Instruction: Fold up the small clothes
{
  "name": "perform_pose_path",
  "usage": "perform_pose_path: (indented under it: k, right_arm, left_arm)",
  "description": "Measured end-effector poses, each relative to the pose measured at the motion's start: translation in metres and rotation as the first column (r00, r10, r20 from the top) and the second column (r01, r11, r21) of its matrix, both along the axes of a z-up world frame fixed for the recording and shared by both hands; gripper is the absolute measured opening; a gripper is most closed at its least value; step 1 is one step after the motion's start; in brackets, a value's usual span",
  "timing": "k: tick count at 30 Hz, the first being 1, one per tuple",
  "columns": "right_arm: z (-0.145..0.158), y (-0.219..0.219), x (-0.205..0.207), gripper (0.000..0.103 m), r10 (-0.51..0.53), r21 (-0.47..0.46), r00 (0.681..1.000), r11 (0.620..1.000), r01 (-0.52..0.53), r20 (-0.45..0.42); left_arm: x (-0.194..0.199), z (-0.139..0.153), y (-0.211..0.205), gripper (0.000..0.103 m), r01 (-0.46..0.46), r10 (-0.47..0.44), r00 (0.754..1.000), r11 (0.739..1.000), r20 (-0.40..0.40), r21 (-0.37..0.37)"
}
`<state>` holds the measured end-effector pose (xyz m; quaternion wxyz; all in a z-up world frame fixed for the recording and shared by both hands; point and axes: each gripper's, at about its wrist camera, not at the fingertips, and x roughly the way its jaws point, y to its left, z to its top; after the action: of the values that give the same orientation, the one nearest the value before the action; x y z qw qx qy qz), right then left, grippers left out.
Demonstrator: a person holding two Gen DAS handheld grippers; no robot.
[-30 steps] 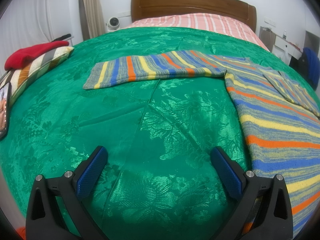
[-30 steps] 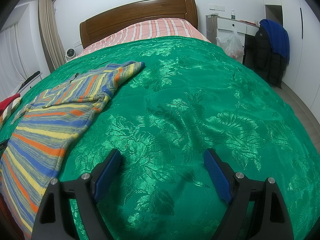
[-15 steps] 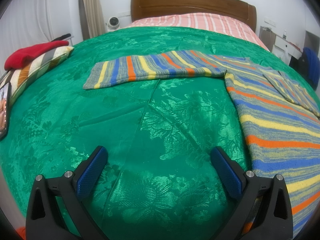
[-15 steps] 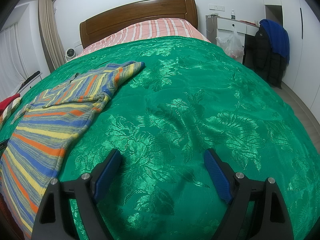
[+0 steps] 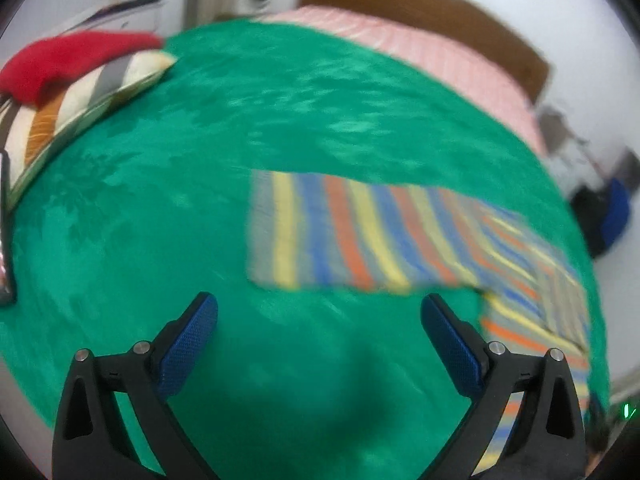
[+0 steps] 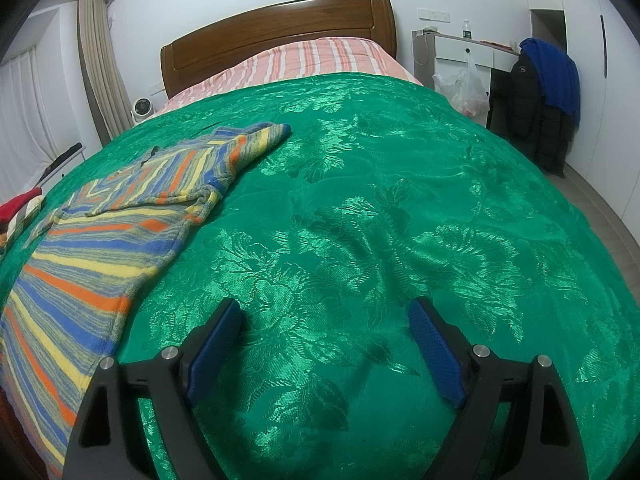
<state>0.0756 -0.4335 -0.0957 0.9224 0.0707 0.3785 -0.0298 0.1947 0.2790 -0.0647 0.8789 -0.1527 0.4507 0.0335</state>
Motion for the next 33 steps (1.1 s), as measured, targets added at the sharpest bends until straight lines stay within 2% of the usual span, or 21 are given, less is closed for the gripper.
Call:
perform_pose_path:
  k: [4, 6, 7, 8, 9, 10, 12, 14, 16, 17, 18, 21, 23, 26, 28, 29, 30, 33]
  right_arm:
    - [0.0, 0.001, 0.0, 0.086, 0.0, -0.002, 1.0, 1.0, 0.0, -0.001]
    - [0.0, 0.001, 0.0, 0.086, -0.001, -0.005, 1.0, 1.0, 0.001, -0.001]
    - [0.0, -0.001, 0.0, 0.086, -0.001, -0.006, 1.0, 1.0, 0.001, -0.001]
    - [0.0, -0.001, 0.0, 0.086, -0.001, -0.006, 1.0, 1.0, 0.001, -0.002]
    - [0.0, -0.001, 0.0, 0.086, -0.001, -0.006, 1.0, 1.0, 0.001, -0.002]
    - [0.0, 0.0, 0.0, 0.086, -0.001, -0.005, 1.0, 1.0, 0.001, -0.001]
    - [0.0, -0.001, 0.0, 0.086, 0.0, -0.005, 1.0, 1.0, 0.0, -0.001]
    - [0.0, -0.001, 0.0, 0.086, -0.001, -0.006, 1.0, 1.0, 0.001, -0.001]
    - [0.0, -0.001, 0.0, 0.086, 0.0, -0.006, 1.0, 1.0, 0.0, -0.001]
    - [0.0, -0.001, 0.0, 0.086, 0.0, -0.006, 1.0, 1.0, 0.0, -0.002]
    - [0.0, -0.001, 0.0, 0.086, 0.0, -0.007, 1.0, 1.0, 0.0, -0.003]
    - [0.0, -0.002, 0.0, 0.087, 0.003, -0.008, 1.0, 1.0, -0.003, -0.005]
    - [-0.001, -0.002, 0.0, 0.087, 0.004, -0.009, 1.0, 1.0, -0.004, -0.007]
    - [0.0, -0.004, 0.0, 0.087, 0.005, -0.01, 1.0, 1.0, -0.005, -0.006]
    - [0.0, -0.002, 0.001, 0.087, 0.005, -0.011, 1.0, 1.0, -0.006, -0.007]
    - [0.0, -0.003, 0.001, 0.087, 0.006, -0.01, 1.0, 1.0, -0.006, -0.006]
    - [0.0, -0.002, 0.001, 0.087, 0.005, -0.011, 1.0, 1.0, -0.005, -0.007]
    - [0.0, -0.003, 0.001, 0.087, 0.006, -0.01, 1.0, 1.0, -0.006, -0.007]
  left_arm:
    - [0.052, -0.026, 0.017, 0.085, -0.02, 0.018, 0.99, 1.0, -0.139, -0.012]
    - [0.067, -0.04, 0.017, 0.069, -0.024, 0.015, 0.984, 0.998, -0.178, -0.049]
    - [0.071, -0.043, 0.015, 0.057, -0.033, 0.026, 0.984, 0.999, -0.174, -0.037]
    - [0.073, -0.043, 0.014, 0.012, -0.038, 0.035, 0.987, 0.999, -0.158, -0.015]
    - [0.073, -0.044, 0.012, 0.004, -0.041, 0.039, 0.988, 0.999, -0.148, -0.014]
    - [0.072, -0.041, 0.012, 0.003, -0.065, 0.061, 0.99, 0.998, -0.13, -0.026]
    - [0.068, -0.026, 0.004, 0.003, -0.079, 0.079, 0.994, 0.997, -0.078, 0.009]
    - [0.066, 0.008, -0.023, 0.003, -0.024, 0.024, 1.0, 0.996, -0.007, 0.084]
    - [0.068, 0.052, -0.063, 0.003, 0.075, -0.088, 0.993, 0.985, 0.077, 0.154]
    - [0.067, 0.07, -0.085, 0.003, 0.123, -0.144, 0.983, 0.976, 0.11, 0.178]
    - [0.066, 0.094, -0.119, 0.003, 0.19, -0.224, 0.963, 0.96, 0.153, 0.207]
    - [0.063, 0.125, -0.196, 0.003, 0.334, -0.388, 0.9, 0.907, 0.198, 0.258]
    - [0.061, 0.127, -0.25, 0.003, 0.418, -0.475, 0.856, 0.869, 0.206, 0.266]
    - [0.059, 0.103, -0.319, 0.007, 0.519, -0.569, 0.803, 0.813, 0.175, 0.262]
    - [0.058, 0.071, -0.356, 0.026, 0.594, -0.624, 0.776, 0.772, 0.092, 0.226]
    - [0.057, 0.056, -0.366, 0.05, 0.611, -0.632, 0.773, 0.765, 0.054, 0.204]
    - [0.054, 0.041, -0.371, 0.058, 0.622, -0.634, 0.772, 0.765, 0.029, 0.168]
    - [0.036, 0.028, -0.365, 0.058, 0.656, -0.658, 0.752, 0.753, 0.045, 0.046]
